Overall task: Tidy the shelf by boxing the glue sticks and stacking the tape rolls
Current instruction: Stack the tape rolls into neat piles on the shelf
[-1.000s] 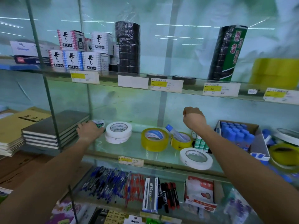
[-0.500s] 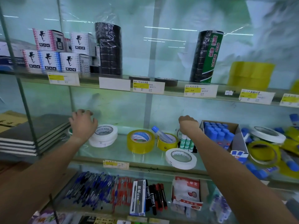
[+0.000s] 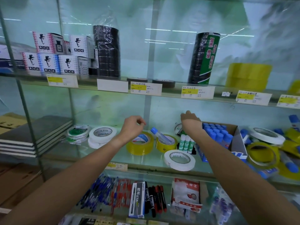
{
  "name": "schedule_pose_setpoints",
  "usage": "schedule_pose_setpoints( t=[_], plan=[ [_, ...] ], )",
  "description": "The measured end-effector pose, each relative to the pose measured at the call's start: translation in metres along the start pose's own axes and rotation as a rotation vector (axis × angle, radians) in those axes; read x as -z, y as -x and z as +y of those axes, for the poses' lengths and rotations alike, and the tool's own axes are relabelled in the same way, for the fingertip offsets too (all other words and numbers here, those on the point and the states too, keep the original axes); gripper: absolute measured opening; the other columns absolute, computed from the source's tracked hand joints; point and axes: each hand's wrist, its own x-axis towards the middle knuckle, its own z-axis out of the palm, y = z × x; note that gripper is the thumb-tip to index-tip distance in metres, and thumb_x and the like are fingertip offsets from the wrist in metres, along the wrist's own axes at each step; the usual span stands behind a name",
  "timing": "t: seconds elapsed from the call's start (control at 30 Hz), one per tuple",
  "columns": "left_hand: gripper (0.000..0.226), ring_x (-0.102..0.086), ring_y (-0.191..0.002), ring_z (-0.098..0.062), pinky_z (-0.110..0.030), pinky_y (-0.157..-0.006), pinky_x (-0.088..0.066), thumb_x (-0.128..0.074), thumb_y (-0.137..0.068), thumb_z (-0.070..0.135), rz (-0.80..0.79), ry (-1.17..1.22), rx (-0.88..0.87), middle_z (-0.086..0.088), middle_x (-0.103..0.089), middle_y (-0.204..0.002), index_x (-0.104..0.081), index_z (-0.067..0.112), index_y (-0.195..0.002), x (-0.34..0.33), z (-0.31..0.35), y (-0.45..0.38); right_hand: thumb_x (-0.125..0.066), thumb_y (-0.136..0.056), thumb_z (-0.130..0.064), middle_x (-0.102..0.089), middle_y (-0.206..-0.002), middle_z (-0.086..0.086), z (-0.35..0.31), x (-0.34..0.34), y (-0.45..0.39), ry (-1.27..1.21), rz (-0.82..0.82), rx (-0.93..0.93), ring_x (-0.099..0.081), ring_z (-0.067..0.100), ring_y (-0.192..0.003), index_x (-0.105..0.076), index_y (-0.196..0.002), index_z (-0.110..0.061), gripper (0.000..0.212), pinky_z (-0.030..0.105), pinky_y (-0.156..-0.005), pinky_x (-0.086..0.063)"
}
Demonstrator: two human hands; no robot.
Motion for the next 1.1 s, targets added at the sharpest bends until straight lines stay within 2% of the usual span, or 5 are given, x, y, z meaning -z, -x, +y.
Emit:
schedule_pose_setpoints(
  t=[0.33,0.53,0.63,0.8,1.1],
  plan=[
    [0.036,-0.068,-0.069,-0.033,-0.034,-0.055,-0.058,-0.046,-0.1,0.035,-0.348,0.828,0.547,-0.024,-0.066,-0.096,-0.051,0.0,-0.109,-0.03,0.041,0.006,-0.051,-0.081,0.009,-0.058,-0.104,0.014,-0.012,0.02,0.034,-0.335,0.332,0.183,-0.058,0.036,-0.083,-0.045,-0.107,-0.009,0.033,0.035,-0.061,-0.037],
    [0.024,-0.063,-0.061,-0.031,-0.036,-0.056,-0.055,-0.032,-0.101,0.019,-0.096,0.972,0.517,-0.022,-0.064,-0.087,-0.05,0.004,-0.106,-0.03,0.046,0.005,-0.05,-0.096,-0.01,-0.066,-0.103,0.009,-0.032,0.006,0.044,-0.655,0.46,0.154,-0.061,0.031,-0.086,-0.055,-0.109,-0.009,0.014,0.04,-0.073,-0.05],
    [0.022,-0.057,-0.064,-0.021,-0.031,-0.056,-0.047,-0.037,-0.097,0.016,0.081,0.715,0.35,-0.012,-0.062,-0.085,-0.058,0.012,-0.102,-0.028,0.04,0.009,-0.054,-0.096,-0.014,-0.065,-0.094,0.003,-0.042,0.006,0.045,-0.944,0.425,0.035,-0.062,0.023,-0.077,-0.057,-0.103,-0.009,0.008,0.03,-0.07,-0.049],
    [0.05,-0.045,-0.115,-0.017,-0.027,-0.099,-0.038,-0.065,-0.086,0.029,0.209,0.024,-0.036,-0.004,-0.047,-0.12,-0.051,0.013,-0.13,-0.024,0.019,0.021,-0.058,-0.093,-0.007,-0.066,-0.07,0.009,-0.066,0.006,0.037,-1.375,0.215,-0.158,-0.061,0.017,-0.052,-0.06,-0.098,-0.007,0.006,0.036,-0.064,-0.058],
    [0.092,-0.042,-0.122,-0.024,-0.038,-0.094,-0.034,-0.064,-0.07,0.07,0.412,-0.391,-0.083,-0.005,-0.047,-0.132,-0.042,0.013,-0.139,0.003,-0.021,0.034,-0.064,-0.086,-0.005,-0.067,-0.068,0.016,-0.127,0.009,0.023,-1.642,-0.097,-0.284,-0.062,0.022,-0.054,-0.065,-0.096,-0.001,0.01,0.029,-0.048,-0.047]
  ],
)
